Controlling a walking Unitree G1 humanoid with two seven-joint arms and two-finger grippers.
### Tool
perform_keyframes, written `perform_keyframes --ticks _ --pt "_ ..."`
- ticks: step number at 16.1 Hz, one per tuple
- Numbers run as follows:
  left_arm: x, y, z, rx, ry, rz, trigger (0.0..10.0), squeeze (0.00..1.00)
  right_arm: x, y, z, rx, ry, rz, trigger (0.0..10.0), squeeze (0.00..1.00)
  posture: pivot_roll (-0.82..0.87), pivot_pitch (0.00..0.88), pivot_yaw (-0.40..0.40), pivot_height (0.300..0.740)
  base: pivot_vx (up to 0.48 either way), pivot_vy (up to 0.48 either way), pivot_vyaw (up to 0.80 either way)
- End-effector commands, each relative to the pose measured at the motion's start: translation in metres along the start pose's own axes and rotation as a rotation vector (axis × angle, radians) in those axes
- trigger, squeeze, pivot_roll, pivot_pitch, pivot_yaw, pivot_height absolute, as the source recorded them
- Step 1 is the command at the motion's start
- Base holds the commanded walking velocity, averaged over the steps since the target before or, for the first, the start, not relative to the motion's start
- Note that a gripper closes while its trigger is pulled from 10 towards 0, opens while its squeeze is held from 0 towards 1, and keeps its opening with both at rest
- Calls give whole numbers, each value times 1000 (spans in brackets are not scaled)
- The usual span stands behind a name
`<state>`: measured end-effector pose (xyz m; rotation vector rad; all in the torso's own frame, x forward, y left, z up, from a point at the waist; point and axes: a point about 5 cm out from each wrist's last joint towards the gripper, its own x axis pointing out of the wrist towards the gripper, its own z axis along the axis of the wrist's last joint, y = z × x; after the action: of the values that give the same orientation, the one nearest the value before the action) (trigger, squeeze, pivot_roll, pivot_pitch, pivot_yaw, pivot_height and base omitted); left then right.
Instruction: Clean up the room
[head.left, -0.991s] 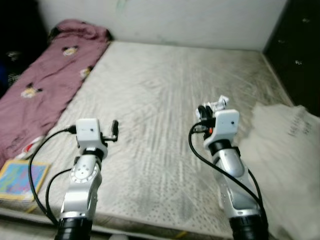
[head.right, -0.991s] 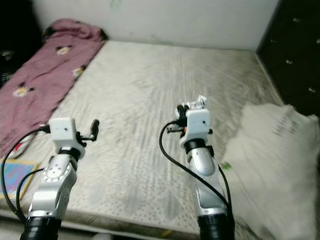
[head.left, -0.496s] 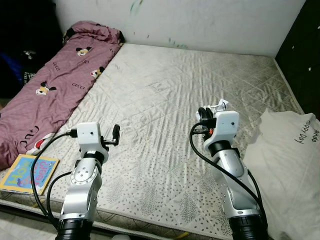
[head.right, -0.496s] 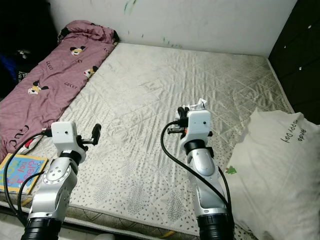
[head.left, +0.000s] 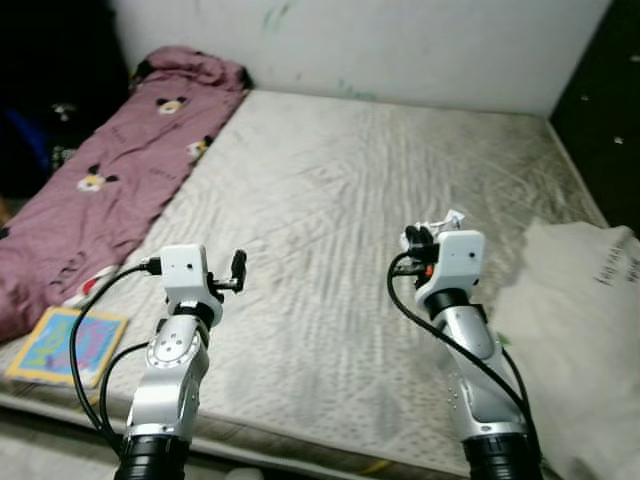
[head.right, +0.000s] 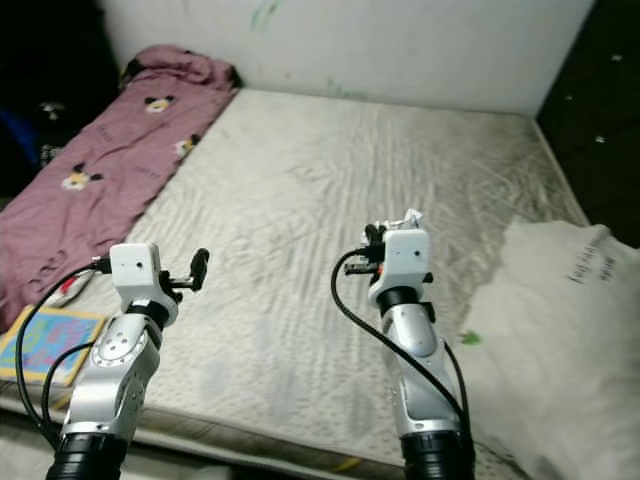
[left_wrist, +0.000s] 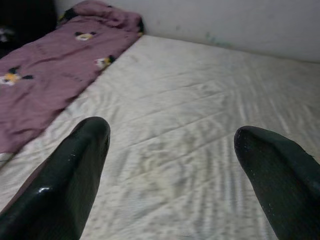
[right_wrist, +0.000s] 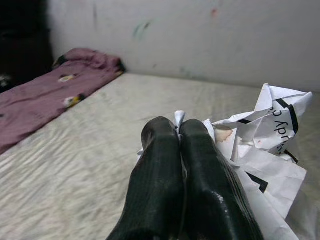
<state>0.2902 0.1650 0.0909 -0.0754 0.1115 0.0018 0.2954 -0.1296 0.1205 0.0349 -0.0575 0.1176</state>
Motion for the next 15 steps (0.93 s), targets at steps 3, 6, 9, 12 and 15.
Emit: perform_keyframes --ticks 3,6,9,12,15 --pt "1 1 1 0 0 8 10000 0 3 5 2 6 -7 20 10000 0 39 0 20 740 0 480 0" --pt "2 1 0 -1 0 10 10000 0 4 6 -1 12 10 23 10000 0 34 0 20 740 0 480 0" --pt "2 0 0 -1 -3 6 10000 0 3 5 -1 5 8 24 10000 0 29 0 22 740 0 480 -667" --pt "3 -2 0 -2 0 6 10000 0 3 4 -2 0 9 27 10000 0 29 0 22 740 0 480 0" --pt "4 -4 1 -24 -9 -6 10000 0 4 6 -3 -3 16 33 10000 0 31 0 20 740 0 480 0"
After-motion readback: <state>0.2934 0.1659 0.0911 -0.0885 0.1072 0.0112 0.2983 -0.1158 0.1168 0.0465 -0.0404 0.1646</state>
